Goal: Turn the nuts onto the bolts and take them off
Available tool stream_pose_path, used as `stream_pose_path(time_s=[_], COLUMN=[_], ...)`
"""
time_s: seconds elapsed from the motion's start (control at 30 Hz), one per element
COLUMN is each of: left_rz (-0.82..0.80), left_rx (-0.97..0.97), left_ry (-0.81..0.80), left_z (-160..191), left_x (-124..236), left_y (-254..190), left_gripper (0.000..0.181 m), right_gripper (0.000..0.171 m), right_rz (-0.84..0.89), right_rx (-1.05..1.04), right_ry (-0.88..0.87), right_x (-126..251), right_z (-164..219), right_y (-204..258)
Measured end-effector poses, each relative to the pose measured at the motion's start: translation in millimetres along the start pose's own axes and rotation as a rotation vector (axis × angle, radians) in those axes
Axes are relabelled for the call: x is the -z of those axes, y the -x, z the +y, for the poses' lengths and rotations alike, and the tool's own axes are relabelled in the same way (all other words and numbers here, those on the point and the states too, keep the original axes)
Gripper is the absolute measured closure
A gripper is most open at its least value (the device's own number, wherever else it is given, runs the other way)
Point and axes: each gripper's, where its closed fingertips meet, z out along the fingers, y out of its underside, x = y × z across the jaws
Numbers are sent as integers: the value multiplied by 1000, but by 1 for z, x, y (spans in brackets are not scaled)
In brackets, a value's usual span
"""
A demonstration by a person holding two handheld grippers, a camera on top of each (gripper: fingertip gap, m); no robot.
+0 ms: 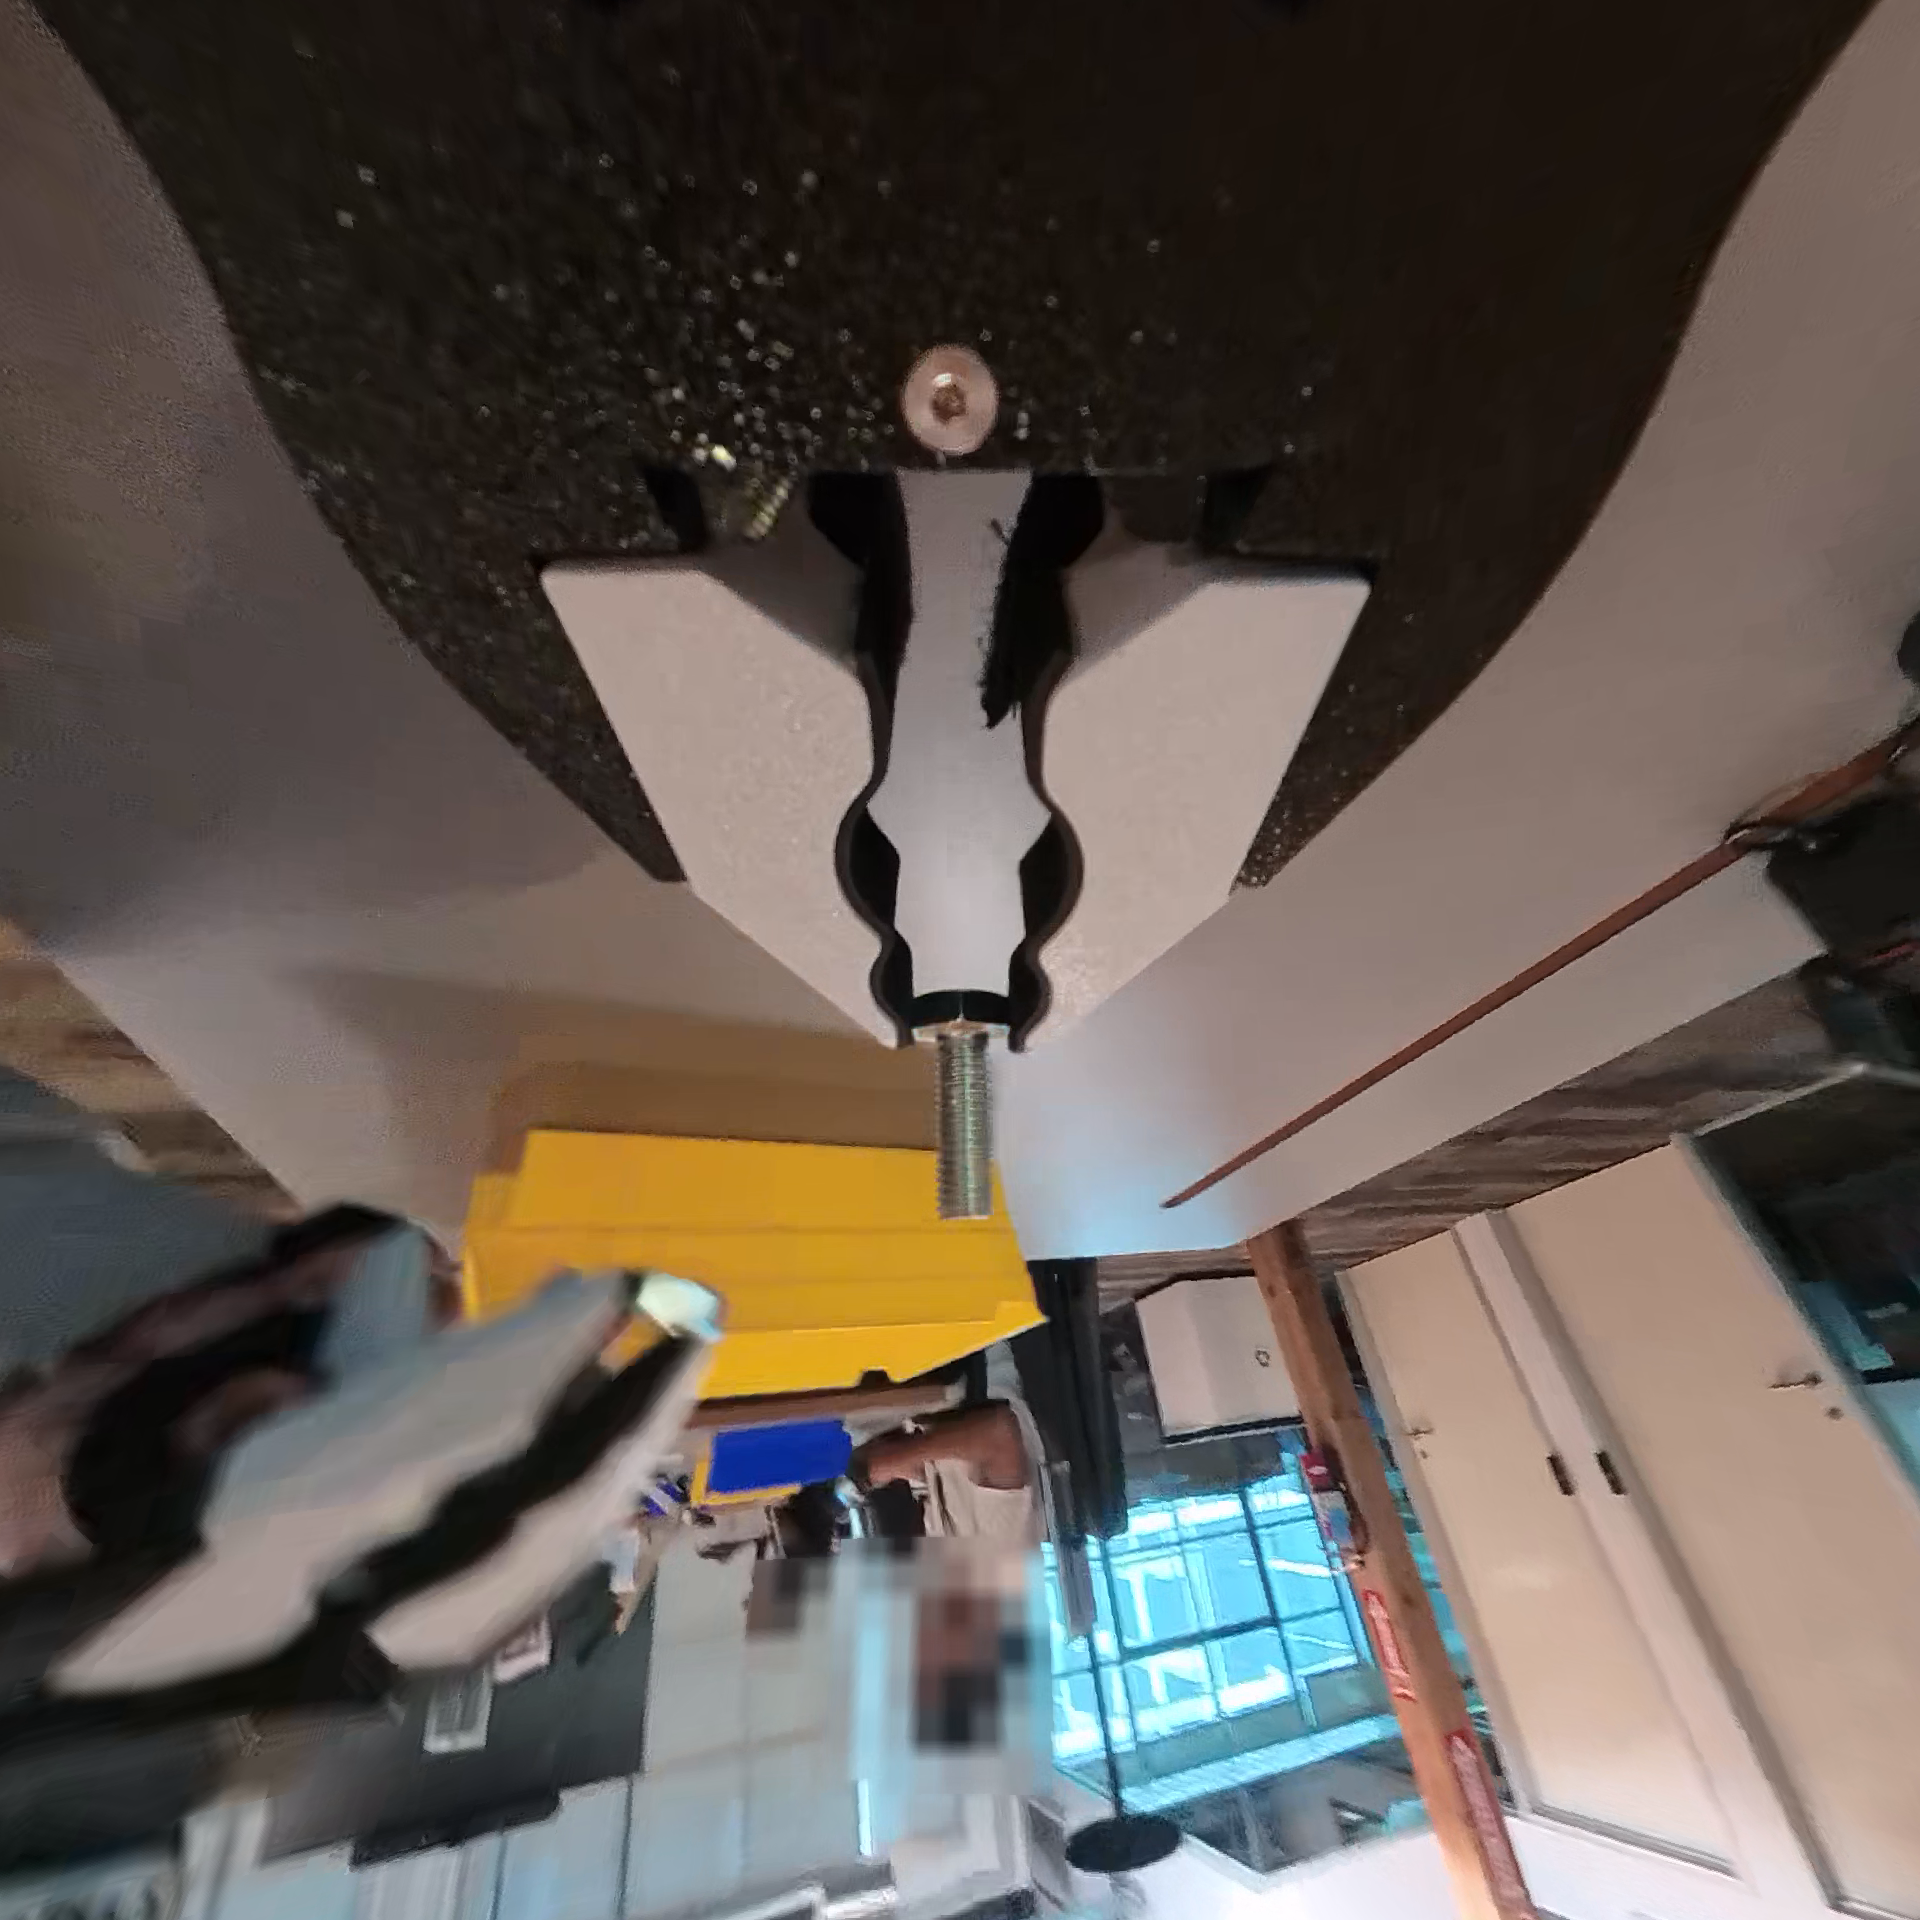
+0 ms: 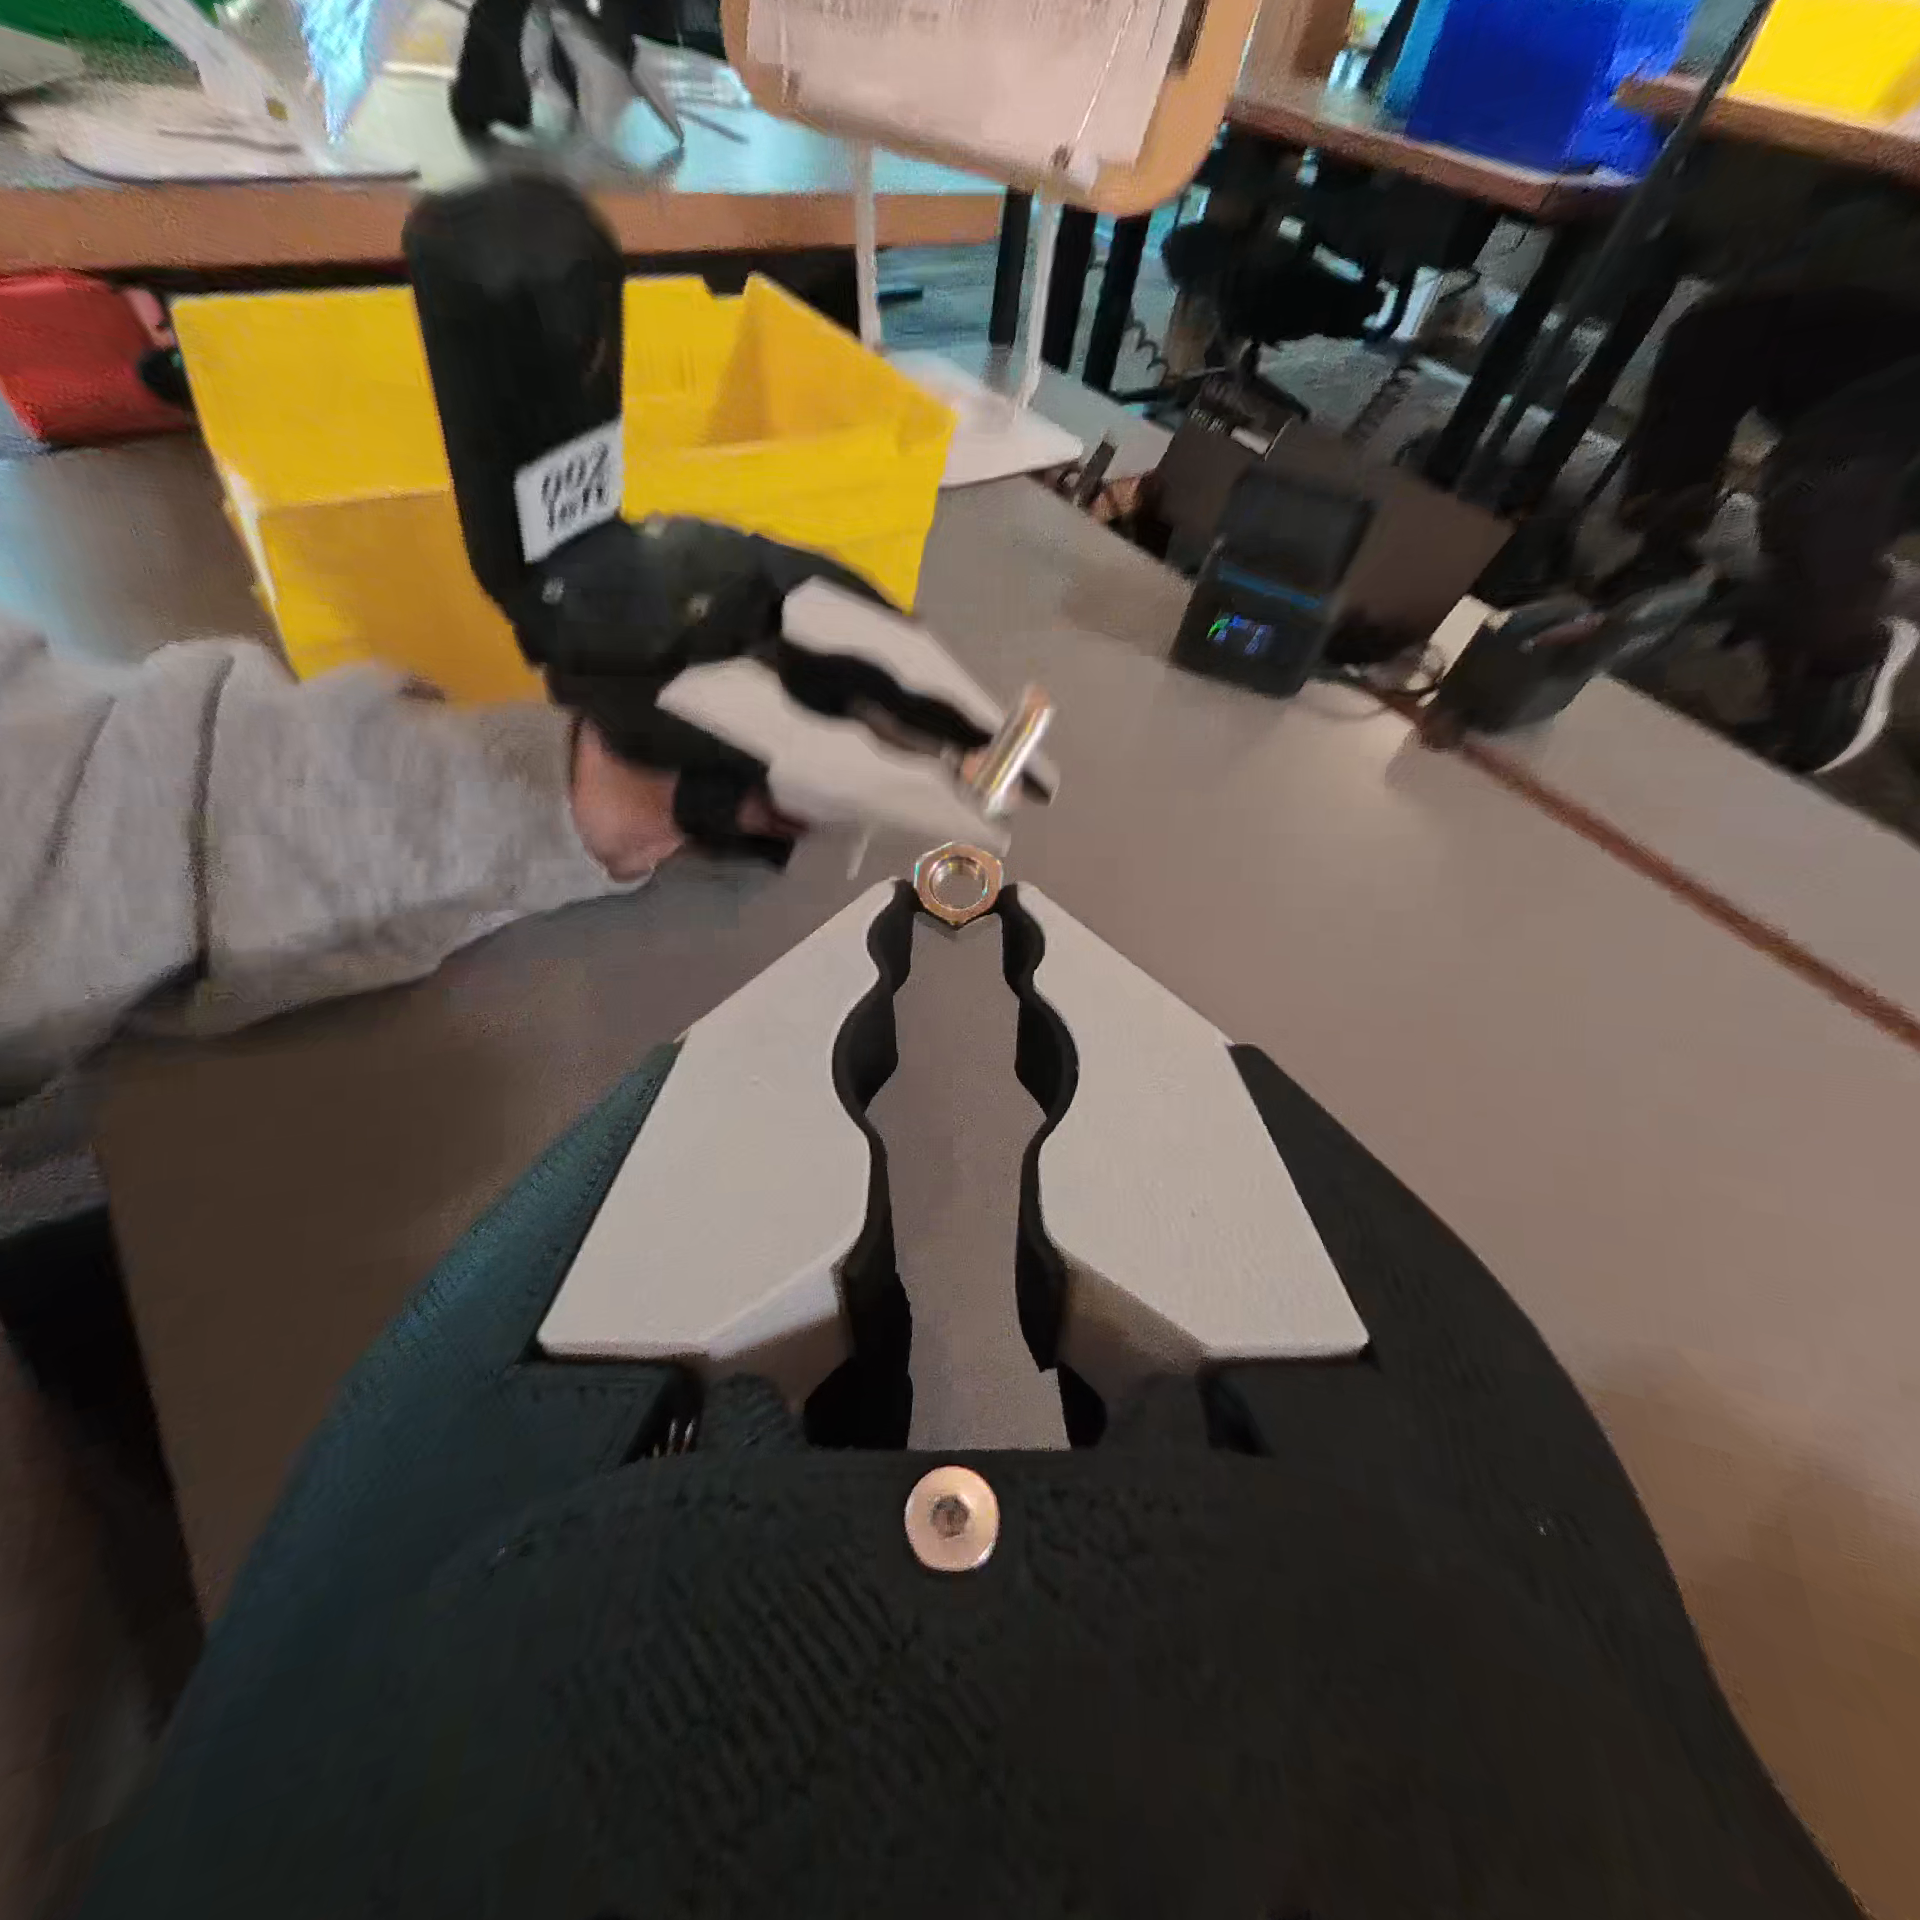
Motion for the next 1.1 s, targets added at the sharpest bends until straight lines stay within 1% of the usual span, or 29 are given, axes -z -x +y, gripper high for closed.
stream_pose_path(time_s=[0.03,0.1,0.2,0.33,0.5,0.67,0.93,1.1], left_rz=[27,83,144,159,185,184,199,207], left_rx=[-13,-6,41,90,127,119,137,136], left_ry=[-2,-24,-66,-111,-132,-114,-135,-134], left_z=[-1,-4,-10,-17,-19,-16,-19,-19], left_x=[-2,-5,-5,-3,-1,-2,-1,-1], left_y=[-7,-19,-28,-28,-28,-29,-29,-31], left_gripper=[166,166,166,166,166,166,166,166], right_gripper=[155,155,155,155,155,155,155,154], right_rz=[4,-13,-85,-186,-222,-245,-264,-265], right_rx=[17,50,55,35,42,42,72,70], right_ry=[8,61,140,211,257,337,370,354], right_x=[-2,-9,-20,-26,-27,-28,-28,-28], right_z=[-9,-18,-22,-22,-24,-20,-23,-24], right_y=[-4,-8,-7,-2,-2,-2,0,0])
